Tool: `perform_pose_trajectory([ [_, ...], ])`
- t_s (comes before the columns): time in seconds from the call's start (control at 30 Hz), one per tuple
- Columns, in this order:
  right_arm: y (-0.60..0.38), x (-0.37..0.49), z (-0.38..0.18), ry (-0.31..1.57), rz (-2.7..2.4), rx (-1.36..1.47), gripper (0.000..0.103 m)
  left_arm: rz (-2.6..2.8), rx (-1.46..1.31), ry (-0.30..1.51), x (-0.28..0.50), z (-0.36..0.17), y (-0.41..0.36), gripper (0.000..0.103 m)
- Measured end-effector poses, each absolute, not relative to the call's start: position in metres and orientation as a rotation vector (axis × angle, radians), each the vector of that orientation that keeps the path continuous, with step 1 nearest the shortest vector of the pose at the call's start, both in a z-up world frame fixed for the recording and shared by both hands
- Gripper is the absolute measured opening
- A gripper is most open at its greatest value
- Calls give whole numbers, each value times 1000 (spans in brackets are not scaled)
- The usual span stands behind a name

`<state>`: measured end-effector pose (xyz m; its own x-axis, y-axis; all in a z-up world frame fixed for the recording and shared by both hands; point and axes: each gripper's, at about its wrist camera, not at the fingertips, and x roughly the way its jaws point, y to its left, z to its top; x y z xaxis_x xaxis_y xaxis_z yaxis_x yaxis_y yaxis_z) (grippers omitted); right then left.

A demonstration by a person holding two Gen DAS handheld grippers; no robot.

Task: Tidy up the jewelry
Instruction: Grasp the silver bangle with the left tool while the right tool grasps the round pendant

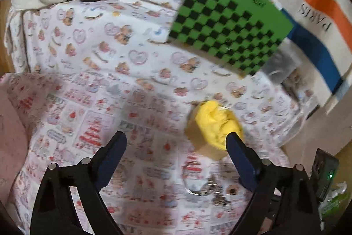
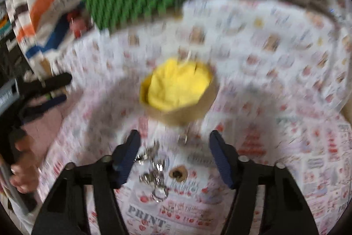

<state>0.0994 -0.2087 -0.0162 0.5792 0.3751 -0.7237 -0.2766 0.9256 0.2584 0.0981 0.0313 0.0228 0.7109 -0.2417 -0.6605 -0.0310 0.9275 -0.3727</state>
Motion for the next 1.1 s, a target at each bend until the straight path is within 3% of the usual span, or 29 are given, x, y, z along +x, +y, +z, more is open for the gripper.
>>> perform_pose_trajectory([
  [0.1,-193,103,-34,950,454,114,45,-101,-347,778,99,15,25,88],
  [0.23,-183,99,-40,960,392,20,36,-85,-267,837,108,-3,10,78],
  [0.6,-179,103,-58,1039,300,-66,25,-128,-97,874,111,-21,-29,78],
  [0.67,-179,103,-59,1047,290,-65,16,-178,-89,884,110,-22,-35,79],
  [1.1,-219,97,-28,956,172,29,16,-274,130,1005,108,-51,-92,80],
])
